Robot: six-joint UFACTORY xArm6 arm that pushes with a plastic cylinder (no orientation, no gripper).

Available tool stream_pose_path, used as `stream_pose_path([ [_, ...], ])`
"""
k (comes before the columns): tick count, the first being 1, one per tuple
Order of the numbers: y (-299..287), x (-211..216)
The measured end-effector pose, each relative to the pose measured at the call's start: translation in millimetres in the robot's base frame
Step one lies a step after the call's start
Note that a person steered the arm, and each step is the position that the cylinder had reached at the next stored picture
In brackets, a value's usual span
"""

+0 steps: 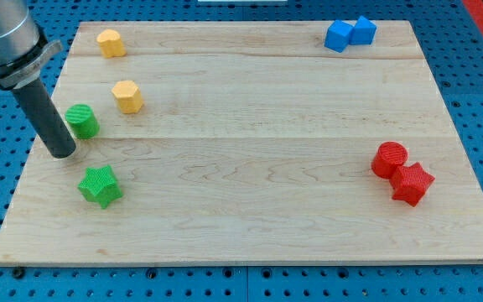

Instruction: Place the green circle above the yellow hexagon

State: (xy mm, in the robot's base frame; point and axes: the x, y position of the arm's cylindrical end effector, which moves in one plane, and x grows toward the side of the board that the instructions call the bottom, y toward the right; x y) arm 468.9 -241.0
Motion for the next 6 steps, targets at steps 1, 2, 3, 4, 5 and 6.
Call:
stream_pose_path([
  [1,0.0,-2.9],
  [2,0.0,-29.9],
  [3,1.3,-55.3],
  [4,6.6,-76.0],
  [5,40.0,-105.7],
  [6,62.9,-100.2],
])
